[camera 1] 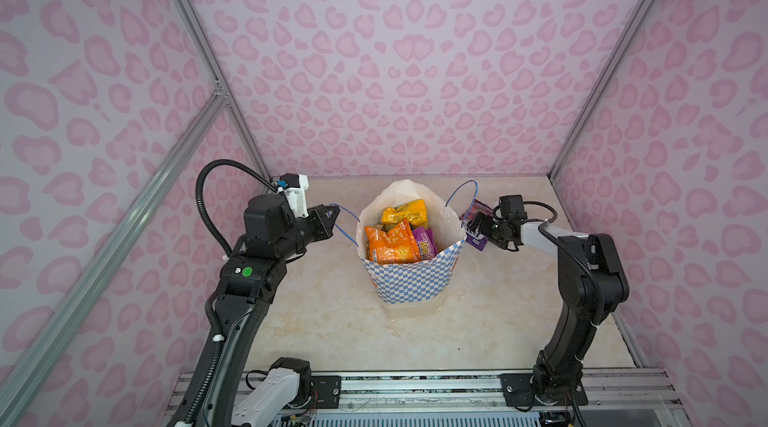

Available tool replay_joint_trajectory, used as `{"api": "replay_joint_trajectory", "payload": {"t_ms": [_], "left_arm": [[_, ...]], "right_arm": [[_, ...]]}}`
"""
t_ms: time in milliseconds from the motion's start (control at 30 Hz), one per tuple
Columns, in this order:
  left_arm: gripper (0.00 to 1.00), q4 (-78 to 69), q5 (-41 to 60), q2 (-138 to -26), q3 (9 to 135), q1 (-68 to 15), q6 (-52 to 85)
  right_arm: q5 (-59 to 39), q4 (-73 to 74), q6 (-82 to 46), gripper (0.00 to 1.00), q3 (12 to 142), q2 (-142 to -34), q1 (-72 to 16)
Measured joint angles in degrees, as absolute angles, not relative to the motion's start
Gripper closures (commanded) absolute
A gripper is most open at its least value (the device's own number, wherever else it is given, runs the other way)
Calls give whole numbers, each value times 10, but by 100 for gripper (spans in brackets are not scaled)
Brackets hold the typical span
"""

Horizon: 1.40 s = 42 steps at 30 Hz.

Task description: Place the snacks into the paper bag

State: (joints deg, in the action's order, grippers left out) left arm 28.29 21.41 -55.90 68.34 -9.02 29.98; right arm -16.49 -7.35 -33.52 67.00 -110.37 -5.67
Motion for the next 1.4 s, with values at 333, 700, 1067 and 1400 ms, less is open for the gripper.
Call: {"api": "replay_joint_trajectory", "payload": {"t_ms": [333, 700, 1067, 1400], "left_arm": [[96, 284, 214, -558, 683, -90, 300], [95, 287, 212, -554, 683, -90, 300], [95, 288, 210, -552, 683, -90, 300], [95, 288, 210, -552, 683, -90, 299]], "right_arm": [[-100, -75, -389, 15, 687, -1122, -58], [-28, -135, -420, 28, 772, -1176, -58], [-1, -170, -441, 38, 800, -1191, -62], [-16, -140, -458, 55, 776, -1183, -55]]}}
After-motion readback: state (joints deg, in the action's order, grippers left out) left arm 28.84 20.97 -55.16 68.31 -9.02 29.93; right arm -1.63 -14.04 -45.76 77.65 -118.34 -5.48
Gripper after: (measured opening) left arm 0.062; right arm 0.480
